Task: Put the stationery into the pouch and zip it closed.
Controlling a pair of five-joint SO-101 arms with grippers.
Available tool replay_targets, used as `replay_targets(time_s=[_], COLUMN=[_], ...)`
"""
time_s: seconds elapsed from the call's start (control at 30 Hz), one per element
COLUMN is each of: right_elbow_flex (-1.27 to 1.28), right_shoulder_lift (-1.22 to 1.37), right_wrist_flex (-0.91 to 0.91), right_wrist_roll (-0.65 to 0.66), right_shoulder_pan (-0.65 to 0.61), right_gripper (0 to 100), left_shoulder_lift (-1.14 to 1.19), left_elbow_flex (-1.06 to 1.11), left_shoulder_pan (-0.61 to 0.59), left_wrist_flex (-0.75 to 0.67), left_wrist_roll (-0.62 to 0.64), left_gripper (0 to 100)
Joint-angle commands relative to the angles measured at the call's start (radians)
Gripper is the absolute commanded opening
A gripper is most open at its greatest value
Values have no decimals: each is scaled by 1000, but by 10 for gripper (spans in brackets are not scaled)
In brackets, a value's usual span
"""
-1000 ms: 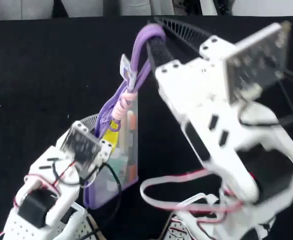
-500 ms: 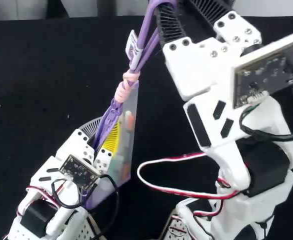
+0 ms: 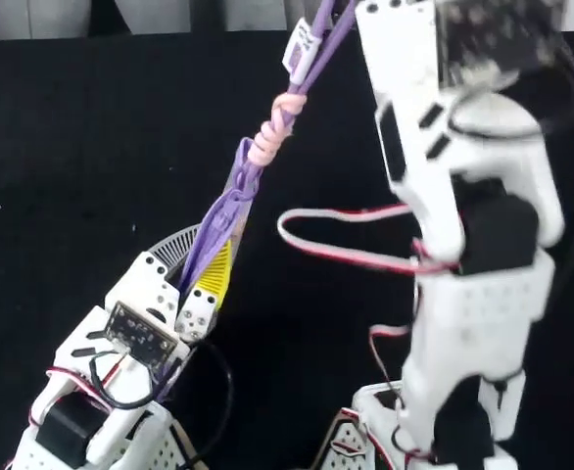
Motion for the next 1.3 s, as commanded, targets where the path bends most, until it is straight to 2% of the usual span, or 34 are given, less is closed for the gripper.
replay_targets(time_s=[0.0, 0.23, 0.4, 0.53, 0.63, 0.93, 1.1, 1.27], right_elbow_flex=[-25, 93, 236, 320, 344, 344, 344, 343], right_shoulder_lift=[77, 208, 317, 383, 432, 647, 750, 835], right_wrist_flex=[-26, -52, -213, -308, -364, -489, -572, -632], right_wrist_roll=[5, 5, 5, 5, 3, 3, 3, 9], right_shoulder_pan=[51, 81, 147, 193, 219, 184, 161, 187], right_gripper=[11, 11, 11, 11, 11, 11, 11, 11], left_shoulder_lift=[-3, -5, -6, -6, -6, -6, -3, -3], left_elbow_flex=[-53, -136, -232, -262, -262, -318, -377, -426], left_shoulder_pan=[-4, -4, -5, -70, -74, -62, 71, 22], left_wrist_flex=[8, 57, 100, 98, 97, 100, 141, 147], left_wrist_roll=[31, 44, 83, 104, 104, 150, 153, 158], left_gripper=[26, 26, 26, 26, 26, 27, 27, 27])
